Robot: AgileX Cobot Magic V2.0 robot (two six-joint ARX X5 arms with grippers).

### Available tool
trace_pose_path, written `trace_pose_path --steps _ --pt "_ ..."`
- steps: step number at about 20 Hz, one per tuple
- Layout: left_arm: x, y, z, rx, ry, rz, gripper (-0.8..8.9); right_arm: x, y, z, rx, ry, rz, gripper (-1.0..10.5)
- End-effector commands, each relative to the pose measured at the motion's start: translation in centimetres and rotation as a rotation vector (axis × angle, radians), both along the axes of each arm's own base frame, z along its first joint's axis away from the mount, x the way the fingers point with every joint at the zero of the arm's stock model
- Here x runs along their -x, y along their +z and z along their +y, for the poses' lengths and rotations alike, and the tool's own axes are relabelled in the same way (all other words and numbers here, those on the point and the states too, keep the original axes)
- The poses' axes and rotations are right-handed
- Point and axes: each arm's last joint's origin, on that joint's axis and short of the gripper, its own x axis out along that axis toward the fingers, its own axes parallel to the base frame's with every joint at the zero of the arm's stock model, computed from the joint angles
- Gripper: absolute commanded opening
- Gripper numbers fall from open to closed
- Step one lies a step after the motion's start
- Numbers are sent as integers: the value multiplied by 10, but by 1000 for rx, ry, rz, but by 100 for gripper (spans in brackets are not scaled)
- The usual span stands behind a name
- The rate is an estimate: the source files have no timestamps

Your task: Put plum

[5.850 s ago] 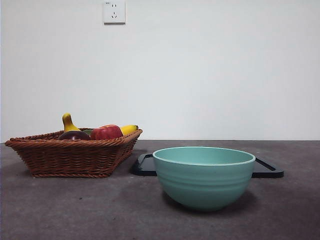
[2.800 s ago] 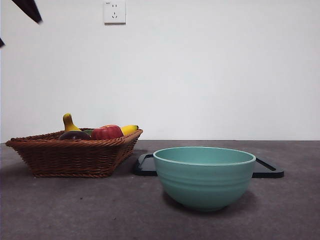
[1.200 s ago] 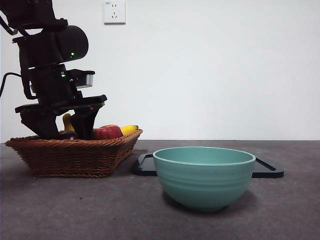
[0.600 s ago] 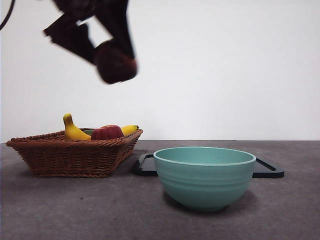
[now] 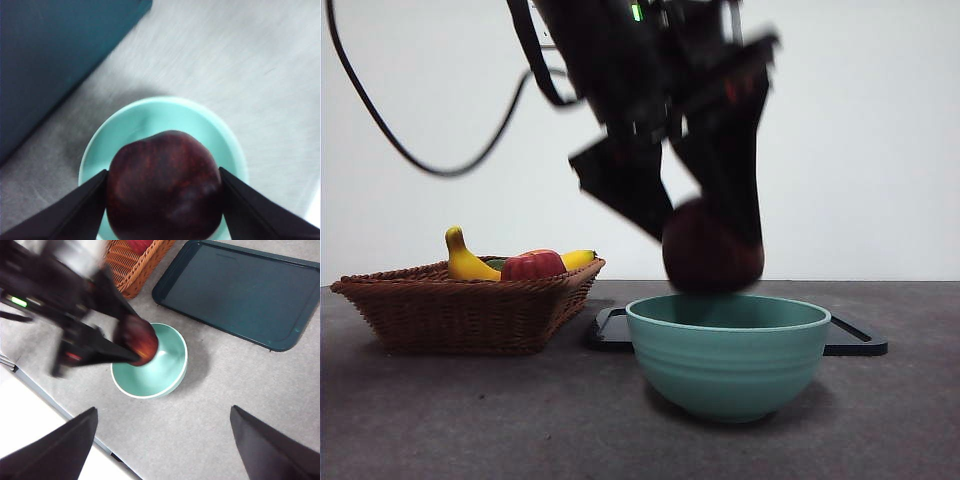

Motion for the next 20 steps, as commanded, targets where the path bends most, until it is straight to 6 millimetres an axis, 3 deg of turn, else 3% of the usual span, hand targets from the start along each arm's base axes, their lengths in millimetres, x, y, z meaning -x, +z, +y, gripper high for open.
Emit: trace_pose_path --steps 1,6,10,13,17,20 --pt "-4 -16 -13 -32 -34 4 302 0 5 1 -9 0 -11 425" --pt "-10 -46 -21 -86 -35 47 304 0 5 1 -9 0 -10 425" --pt "-9 -49 -23 -96 -41 55 312 0 5 1 -9 0 -10 425" --pt "-6 -47 -25 -92 -47 53 420 0 5 1 -9 0 -10 425" --pt "-5 -41 -26 -85 -49 50 436 0 5 1 -9 0 -9 425" --pt "-4 -12 -20 -62 -38 31 435 0 5 1 -9 0 -9 425"
